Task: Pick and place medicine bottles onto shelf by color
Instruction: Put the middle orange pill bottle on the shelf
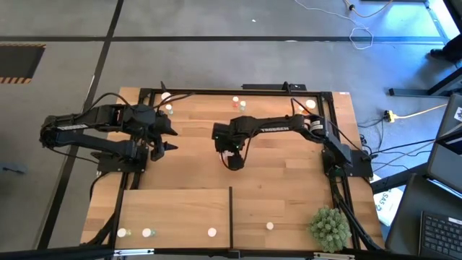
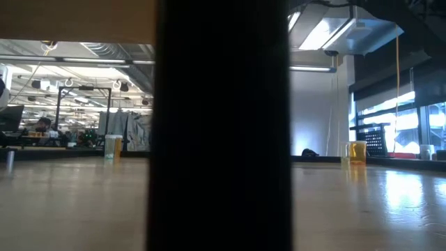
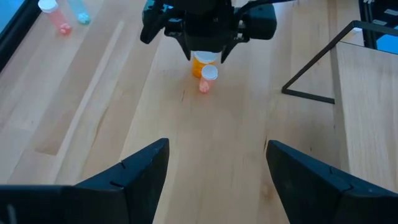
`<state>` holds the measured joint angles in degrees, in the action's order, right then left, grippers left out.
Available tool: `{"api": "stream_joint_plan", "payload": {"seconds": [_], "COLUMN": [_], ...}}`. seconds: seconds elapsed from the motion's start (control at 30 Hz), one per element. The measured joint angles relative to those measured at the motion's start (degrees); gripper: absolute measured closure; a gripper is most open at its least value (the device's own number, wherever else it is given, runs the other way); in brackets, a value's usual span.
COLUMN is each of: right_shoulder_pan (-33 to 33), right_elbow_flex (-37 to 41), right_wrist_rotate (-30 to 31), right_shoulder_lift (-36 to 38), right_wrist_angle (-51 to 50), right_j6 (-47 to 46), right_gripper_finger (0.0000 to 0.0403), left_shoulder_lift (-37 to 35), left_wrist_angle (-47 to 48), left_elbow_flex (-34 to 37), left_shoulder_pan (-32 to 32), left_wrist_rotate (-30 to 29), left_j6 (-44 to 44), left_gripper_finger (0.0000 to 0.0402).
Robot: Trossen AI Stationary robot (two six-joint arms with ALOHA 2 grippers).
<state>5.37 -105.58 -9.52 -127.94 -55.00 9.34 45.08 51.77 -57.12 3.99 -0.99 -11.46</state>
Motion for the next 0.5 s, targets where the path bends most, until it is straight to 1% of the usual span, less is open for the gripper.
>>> {"api": "stream_joint_plan", "payload": {"seconds": [0.13,0.4,0.5], "right_shoulder_pan": [0.0,0.0,0.0], "right_elbow_flex": [0.0,0.0,0.0], "right_wrist_rotate": [0.7,1.1,2.9], "right_shoulder_lift": [0.0,0.0,0.0], "right_wrist_angle": [0.1,0.3,0.3], "right_j6": [0.0,-0.2,-0.3], "right_gripper_finger": [0.0134,0.0197,0.0198], "left_shoulder_lift": [0.0,0.0,0.0], "left_wrist_angle": [0.0,0.0,0.0], "left_elbow_flex": [0.0,0.0,0.0], "left_shoulder_pan": [0.0,0.0,0.0], "left_wrist_rotate": [0.0,0.0,0.0], "left_j6": [0.0,0.0,0.0], "left_gripper_finger": [0.0137,0.0137,0.0137]}}
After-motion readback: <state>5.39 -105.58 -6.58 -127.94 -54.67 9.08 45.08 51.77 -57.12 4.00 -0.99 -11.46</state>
